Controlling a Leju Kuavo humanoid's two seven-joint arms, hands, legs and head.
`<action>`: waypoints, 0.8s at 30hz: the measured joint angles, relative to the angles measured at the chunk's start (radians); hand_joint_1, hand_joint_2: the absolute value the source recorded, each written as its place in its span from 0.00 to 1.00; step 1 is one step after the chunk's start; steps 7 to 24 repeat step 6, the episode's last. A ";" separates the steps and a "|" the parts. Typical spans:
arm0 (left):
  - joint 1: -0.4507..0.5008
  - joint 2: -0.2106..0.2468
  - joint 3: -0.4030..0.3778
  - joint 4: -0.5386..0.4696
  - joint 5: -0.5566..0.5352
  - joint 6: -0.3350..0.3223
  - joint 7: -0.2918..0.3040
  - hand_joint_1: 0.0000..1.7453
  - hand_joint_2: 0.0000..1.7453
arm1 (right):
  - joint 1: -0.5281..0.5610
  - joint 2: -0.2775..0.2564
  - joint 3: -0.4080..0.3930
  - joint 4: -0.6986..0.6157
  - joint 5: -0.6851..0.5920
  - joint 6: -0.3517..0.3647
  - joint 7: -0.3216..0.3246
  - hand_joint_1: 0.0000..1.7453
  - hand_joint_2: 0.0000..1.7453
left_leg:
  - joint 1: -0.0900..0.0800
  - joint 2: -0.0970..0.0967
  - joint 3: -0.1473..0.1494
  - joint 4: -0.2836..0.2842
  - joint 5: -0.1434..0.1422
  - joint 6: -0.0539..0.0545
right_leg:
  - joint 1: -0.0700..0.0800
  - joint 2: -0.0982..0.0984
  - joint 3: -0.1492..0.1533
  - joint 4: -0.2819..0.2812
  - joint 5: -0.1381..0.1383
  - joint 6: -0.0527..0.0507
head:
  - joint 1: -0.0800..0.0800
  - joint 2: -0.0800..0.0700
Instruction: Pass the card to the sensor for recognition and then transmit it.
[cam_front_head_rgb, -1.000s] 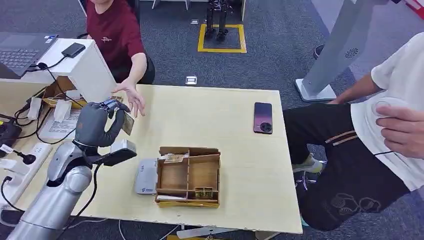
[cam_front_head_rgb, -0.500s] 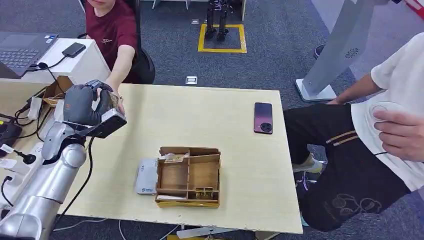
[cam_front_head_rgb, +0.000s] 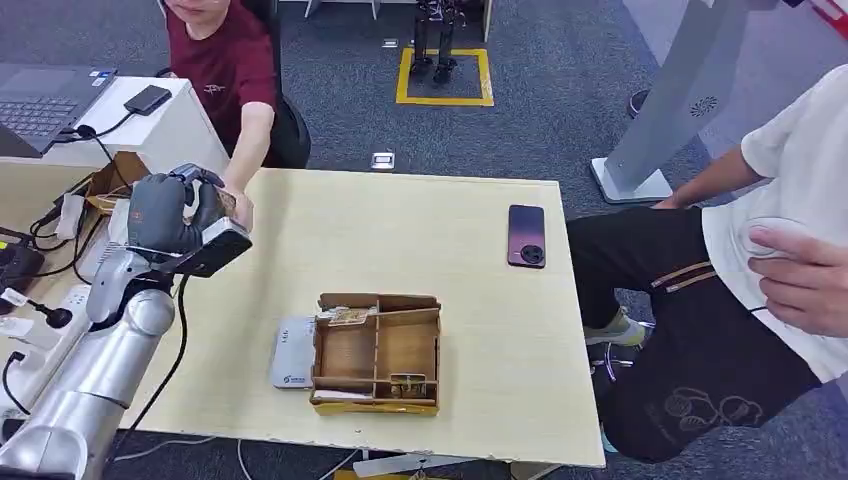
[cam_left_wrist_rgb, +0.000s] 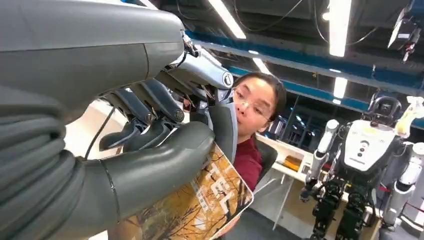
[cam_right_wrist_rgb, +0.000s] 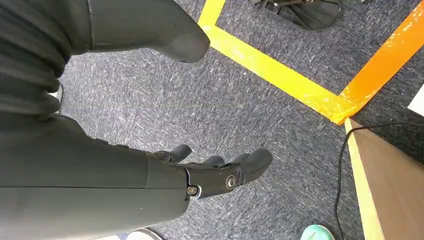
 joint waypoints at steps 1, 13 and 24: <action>0.000 0.000 0.000 0.002 0.000 0.000 -0.001 0.00 1.00 | 0.000 0.000 0.000 0.000 0.000 0.000 0.000 0.00 1.00 | 0.000 0.000 0.000 0.000 0.000 0.000 | 0.000 0.000 0.000 0.000 0.000 0.000 | 0.000 0.000; 0.003 -0.007 0.005 0.006 -0.003 0.017 0.000 0.00 1.00 | 0.000 0.000 0.000 0.000 0.000 -0.002 0.000 0.00 1.00 | 0.000 0.000 0.000 0.000 0.000 0.000 | 0.000 0.000 0.000 0.000 0.000 0.000 | 0.000 0.000; 0.003 -0.007 0.005 0.006 -0.003 0.017 0.000 0.00 1.00 | 0.000 0.000 0.000 0.000 0.000 -0.002 0.000 0.00 1.00 | 0.000 0.000 0.000 0.000 0.000 0.000 | 0.000 0.000 0.000 0.000 0.000 0.000 | 0.000 0.000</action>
